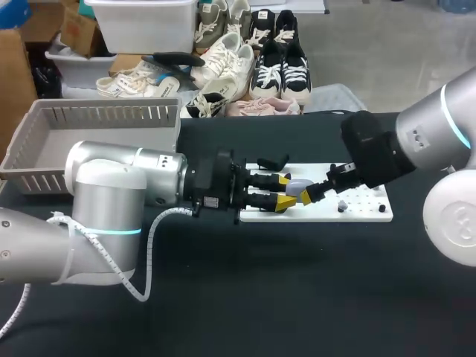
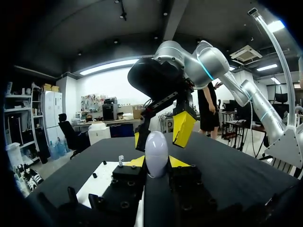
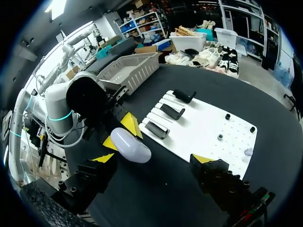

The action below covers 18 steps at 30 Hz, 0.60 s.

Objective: Pick up each earbud case from the left stands, insert the matching earbuds, close the lid, and place the case in the box.

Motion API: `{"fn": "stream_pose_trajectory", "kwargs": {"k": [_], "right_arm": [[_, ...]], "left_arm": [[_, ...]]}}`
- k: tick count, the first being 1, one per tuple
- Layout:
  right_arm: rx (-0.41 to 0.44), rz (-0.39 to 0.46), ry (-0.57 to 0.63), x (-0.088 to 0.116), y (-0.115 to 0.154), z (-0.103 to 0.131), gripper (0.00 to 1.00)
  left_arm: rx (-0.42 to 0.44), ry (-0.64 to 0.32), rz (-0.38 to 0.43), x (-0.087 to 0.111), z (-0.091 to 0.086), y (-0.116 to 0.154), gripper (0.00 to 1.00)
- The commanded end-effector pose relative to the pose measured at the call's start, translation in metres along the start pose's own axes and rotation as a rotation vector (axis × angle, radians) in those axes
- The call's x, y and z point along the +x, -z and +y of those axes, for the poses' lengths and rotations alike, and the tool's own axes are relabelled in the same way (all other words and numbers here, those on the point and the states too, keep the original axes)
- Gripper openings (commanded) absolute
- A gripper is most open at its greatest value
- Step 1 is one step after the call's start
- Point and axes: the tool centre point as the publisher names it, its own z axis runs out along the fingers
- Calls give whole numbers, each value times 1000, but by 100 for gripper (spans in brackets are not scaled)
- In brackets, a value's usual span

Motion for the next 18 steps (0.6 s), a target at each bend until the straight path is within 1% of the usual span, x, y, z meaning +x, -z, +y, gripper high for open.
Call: {"fn": "stream_pose_trajectory", "kwargs": {"k": [1, 18], "right_arm": [[11, 3, -4, -2, -1, 0, 100], [27, -2, -13, -4, -2, -4, 100]], "left_arm": [[-5, -1, -1, 0, -1, 0, 0], [-5, -1, -1, 0, -1, 0, 0]]}}
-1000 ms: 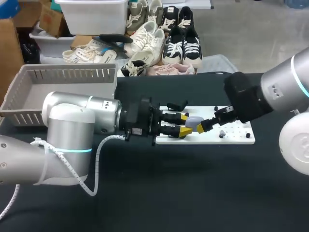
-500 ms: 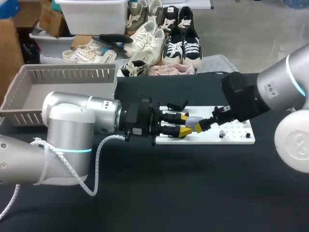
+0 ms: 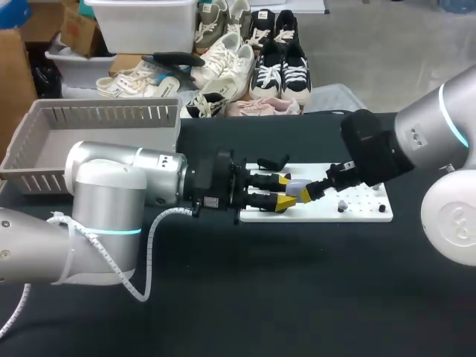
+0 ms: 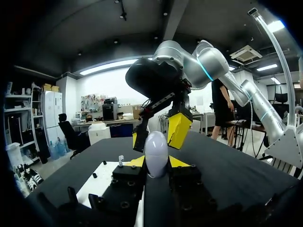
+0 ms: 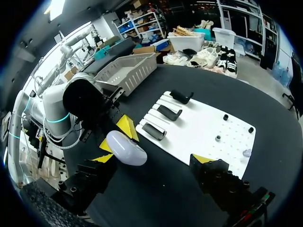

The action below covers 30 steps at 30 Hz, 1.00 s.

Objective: Pick up each earbud case from the left stands, insert the matching earbuds, close the lid, and place the case in the box.

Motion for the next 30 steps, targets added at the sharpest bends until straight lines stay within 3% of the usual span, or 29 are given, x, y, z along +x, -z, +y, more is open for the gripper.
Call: {"fn": "stream_pose_trajectory", "kwargs": {"k": [1, 12, 20, 30], "right_arm": [[12, 0, -5, 0, -1, 1, 100], [14, -17, -11, -10, 6, -1, 100], [44, -59, 12, -28, 19, -2, 100], [243, -94, 57, -42, 61, -28, 100]], "left_arm": [[-5, -1, -1, 0, -1, 0, 0], [-5, -1, -1, 0, -1, 0, 0], [-5, -1, -1, 0, -1, 0, 0], [-5, -1, -1, 0, -1, 0, 0]]}}
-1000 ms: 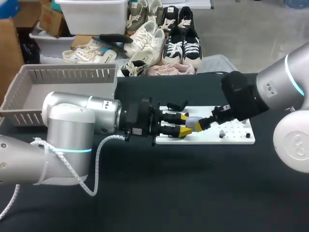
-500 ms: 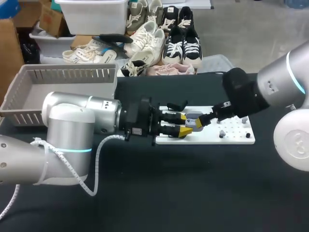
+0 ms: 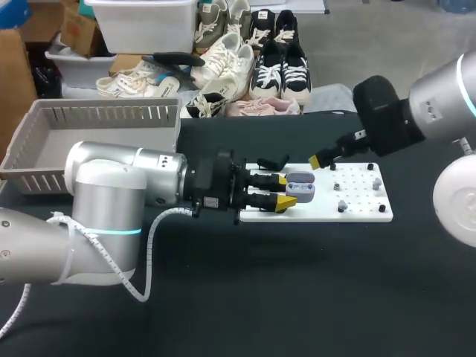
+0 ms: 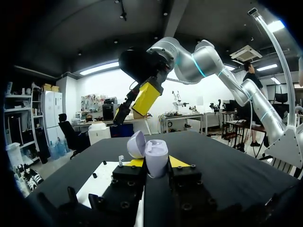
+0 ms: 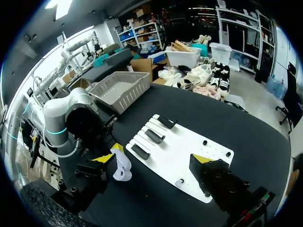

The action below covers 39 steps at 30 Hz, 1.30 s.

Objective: Pick up each earbud case from the left stands, insert the matching earbuds, close the lid, and place the case in the box.

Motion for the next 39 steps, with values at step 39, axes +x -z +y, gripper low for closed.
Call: {"fn": "stream_pose_trajectory", "kwargs": {"k": [39], "right_arm": [[740, 378, 56, 55, 2, -120, 100]], "left_arm": [[-5, -1, -1, 0, -1, 0, 0]]}}
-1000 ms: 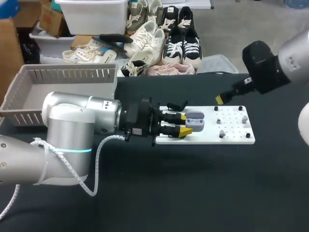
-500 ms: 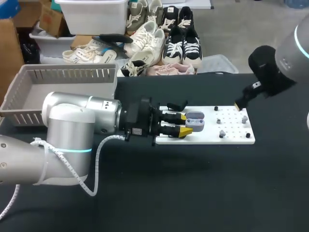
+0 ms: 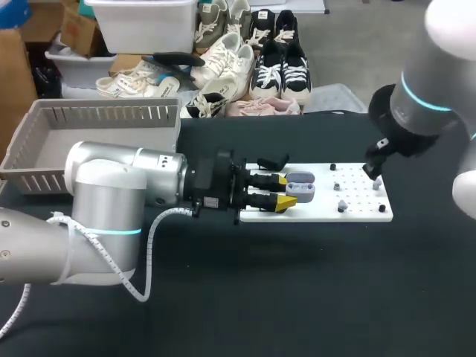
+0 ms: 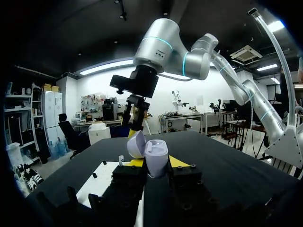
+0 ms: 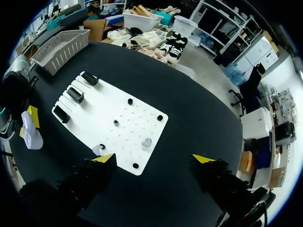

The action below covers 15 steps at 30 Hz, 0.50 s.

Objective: Pick up each earbud case from the left stands, insert the matching earbuds, close the lid, and place the case in the box.

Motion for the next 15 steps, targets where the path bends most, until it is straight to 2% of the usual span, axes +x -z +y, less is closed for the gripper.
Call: {"fn": "stream_pose_trajectory", "kwargs": {"k": [1, 12, 13, 14, 15], "right_arm": [[206, 20, -5, -6, -12, 6, 100], [146, 62, -34, -11, -32, 14, 100], [141, 64, -34, -11, -33, 15, 98], [137, 66, -34, -11, -34, 16, 90], [134, 69, -35, -11, -35, 16, 87]], "left_arm": [[-5, -1, -1, 0, -1, 0, 0], [-5, -1, -1, 0, -1, 0, 0], [-5, -1, -1, 0, -1, 0, 0], [-5, -1, -1, 0, -1, 0, 0], [-5, -1, -1, 0, -1, 0, 0]]}}
